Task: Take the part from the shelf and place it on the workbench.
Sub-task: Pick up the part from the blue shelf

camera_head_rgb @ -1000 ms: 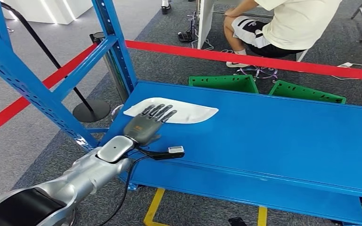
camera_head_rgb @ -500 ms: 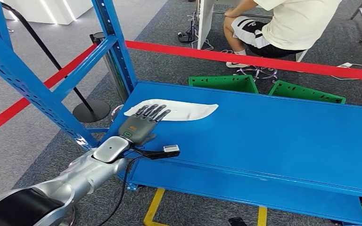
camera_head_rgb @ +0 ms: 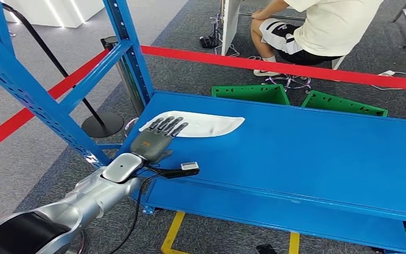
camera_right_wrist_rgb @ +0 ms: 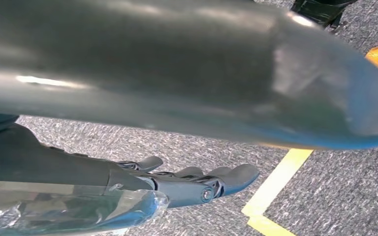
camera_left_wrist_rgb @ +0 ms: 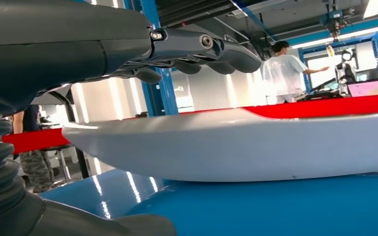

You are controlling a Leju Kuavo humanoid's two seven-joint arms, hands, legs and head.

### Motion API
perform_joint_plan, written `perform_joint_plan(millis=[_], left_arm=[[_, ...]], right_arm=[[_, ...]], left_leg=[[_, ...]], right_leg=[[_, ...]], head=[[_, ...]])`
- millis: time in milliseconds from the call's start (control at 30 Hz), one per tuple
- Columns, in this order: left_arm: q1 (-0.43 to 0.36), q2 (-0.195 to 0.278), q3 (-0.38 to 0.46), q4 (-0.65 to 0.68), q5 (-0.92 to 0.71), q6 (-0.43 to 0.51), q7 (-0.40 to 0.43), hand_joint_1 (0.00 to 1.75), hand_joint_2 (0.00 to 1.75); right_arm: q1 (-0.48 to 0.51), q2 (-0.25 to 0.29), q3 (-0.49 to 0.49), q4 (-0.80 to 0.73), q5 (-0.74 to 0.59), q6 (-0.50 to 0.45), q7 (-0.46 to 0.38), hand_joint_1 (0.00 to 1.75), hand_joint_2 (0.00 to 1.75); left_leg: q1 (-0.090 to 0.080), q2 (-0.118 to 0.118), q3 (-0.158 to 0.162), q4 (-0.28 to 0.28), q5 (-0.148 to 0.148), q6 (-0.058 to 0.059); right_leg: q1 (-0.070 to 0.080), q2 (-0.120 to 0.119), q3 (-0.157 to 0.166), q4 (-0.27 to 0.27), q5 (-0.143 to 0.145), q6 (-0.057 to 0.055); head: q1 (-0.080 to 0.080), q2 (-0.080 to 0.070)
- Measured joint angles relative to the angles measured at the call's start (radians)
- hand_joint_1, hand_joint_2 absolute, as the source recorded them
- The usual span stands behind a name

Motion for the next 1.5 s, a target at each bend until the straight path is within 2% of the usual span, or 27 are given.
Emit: perform_joint_plan(millis=[433,567,667,800,833,933,967,1500], left_arm=[[0.006,0.002,0.012,0.012,0.007,0.000,0.000,0.00,1.75],[0.005,0.003,0.020,0.012,-0.007,0.000,0.000,0.00,0.00],[0.005,0.006,0.031,0.012,-0.015,0.000,0.000,0.00,0.00],[0.007,0.008,0.038,0.012,-0.019,0.000,-0.002,0.00,1.75],[0.007,0.009,0.041,0.012,-0.016,0.000,-0.005,0.24,1.75],[0.007,0.008,0.050,0.013,-0.003,-0.005,-0.017,1.54,1.75],[0.007,0.008,0.052,0.013,0.001,-0.009,-0.021,1.75,1.75],[0.011,0.008,0.075,0.028,0.027,-0.028,-0.049,1.75,1.75]], right_arm=[[0.001,0.000,-0.002,0.000,-0.002,-0.003,-0.005,0.00,0.00],[0.001,0.000,-0.006,0.000,-0.001,-0.002,-0.005,0.00,0.00],[0.001,0.000,-0.010,0.000,0.000,-0.002,-0.005,0.00,0.00],[0.001,0.000,-0.010,0.000,0.000,-0.002,-0.005,0.00,0.00],[0.001,0.000,-0.011,0.000,-0.001,-0.002,-0.005,0.00,0.00],[0.000,0.000,-0.011,0.000,-0.002,-0.002,-0.006,0.00,0.00],[0.000,0.000,-0.011,0.000,-0.002,-0.002,-0.006,0.00,0.00],[-0.001,0.000,-0.015,0.000,-0.003,-0.002,-0.009,0.00,0.00]], left_leg=[[0.000,0.000,0.000,0.000,0.000,0.000],[0.000,0.000,0.001,0.000,0.000,0.000],[0.000,0.000,0.001,0.000,0.000,0.000],[0.000,-0.001,0.001,0.000,0.000,0.000],[0.000,-0.001,0.001,0.000,0.000,0.000],[0.000,-0.001,0.001,0.000,0.000,0.000],[0.000,-0.001,0.001,0.000,0.000,0.000],[0.000,0.000,0.000,0.000,0.000,0.000]], right_leg=[[0.000,0.000,0.001,0.000,0.000,0.000],[0.000,0.000,0.001,0.000,0.000,0.000],[0.000,-0.001,0.001,0.000,0.000,0.000],[0.000,-0.001,0.001,0.000,0.000,0.000],[0.000,-0.001,0.001,0.000,0.000,0.000],[0.000,-0.001,0.001,0.000,0.000,0.000],[0.000,-0.001,0.001,0.000,0.000,0.000],[0.000,-0.001,0.000,0.000,0.000,0.000]], head=[[0.000,0.000],[0.000,0.000],[0.000,0.000],[0.000,0.000],[0.000,0.000],[0.000,0.000],[0.000,0.000],[0.000,0.000]])
